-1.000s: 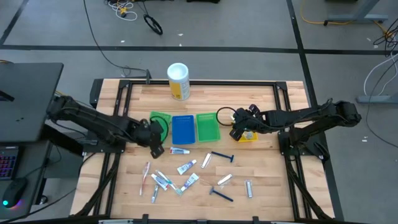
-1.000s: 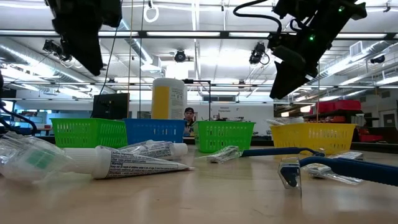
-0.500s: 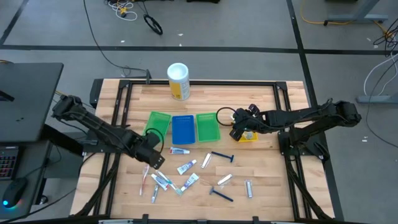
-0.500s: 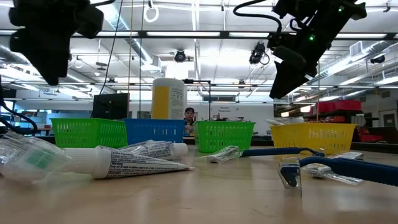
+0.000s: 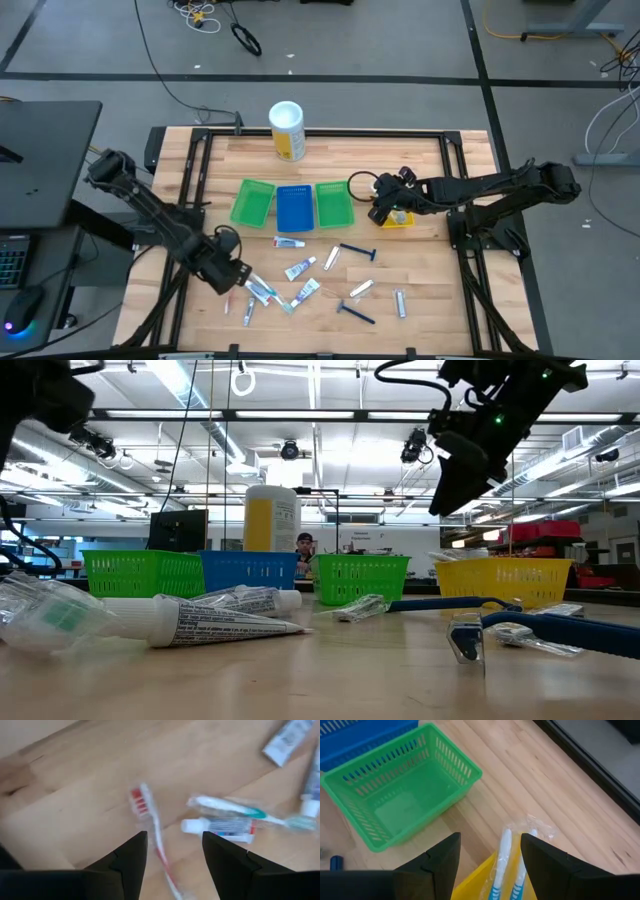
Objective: Pick & Place Travel size toiletries
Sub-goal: Put the red and white toothbrush into the yellow bin
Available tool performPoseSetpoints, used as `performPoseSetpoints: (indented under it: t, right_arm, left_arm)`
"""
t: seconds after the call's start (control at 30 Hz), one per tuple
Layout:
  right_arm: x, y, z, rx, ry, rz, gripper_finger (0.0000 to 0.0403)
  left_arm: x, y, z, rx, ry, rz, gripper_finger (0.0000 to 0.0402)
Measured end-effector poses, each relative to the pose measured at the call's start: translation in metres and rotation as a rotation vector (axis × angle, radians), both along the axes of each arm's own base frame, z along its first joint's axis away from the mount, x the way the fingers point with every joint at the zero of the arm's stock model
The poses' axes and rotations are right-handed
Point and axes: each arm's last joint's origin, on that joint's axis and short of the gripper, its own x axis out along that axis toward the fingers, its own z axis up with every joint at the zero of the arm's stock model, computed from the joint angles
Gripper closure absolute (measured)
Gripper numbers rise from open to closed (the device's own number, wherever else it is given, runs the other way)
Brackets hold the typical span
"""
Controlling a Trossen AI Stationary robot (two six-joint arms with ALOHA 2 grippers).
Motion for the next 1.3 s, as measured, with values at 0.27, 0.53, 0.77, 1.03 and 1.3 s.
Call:
performPoseSetpoints:
  t: [0.27, 0.53, 0.77, 1.03, 1.3]
  right_arm:
    - [0.003, 0.0, 0.002, -0.01, -0.029, 0.015, 0.0184]
    - [0.003, 0.0, 0.002, -0.01, -0.029, 0.015, 0.0184]
    - [0.003, 0.0, 0.002, -0.009, -0.03, 0.015, 0.0184]
    - [0.003, 0.0, 0.002, -0.008, -0.031, 0.013, 0.0184]
    - [0.003, 0.0, 0.002, -0.008, -0.033, 0.013, 0.0184]
  left_arm:
    - [-0.009, -0.01, -0.013, -0.071, -0.005, 0.032, 0.0204]
    - [-0.016, -0.01, -0.04, -0.089, -0.051, 0.046, 0.0205]
    - [-0.02, -0.006, -0.048, -0.064, -0.037, 0.018, 0.0205]
    - [-0.014, -0.012, -0.059, -0.047, -0.029, 0.009, 0.0205]
    - [-0.007, -0.022, -0.075, -0.026, 0.066, -0.021, 0.0205]
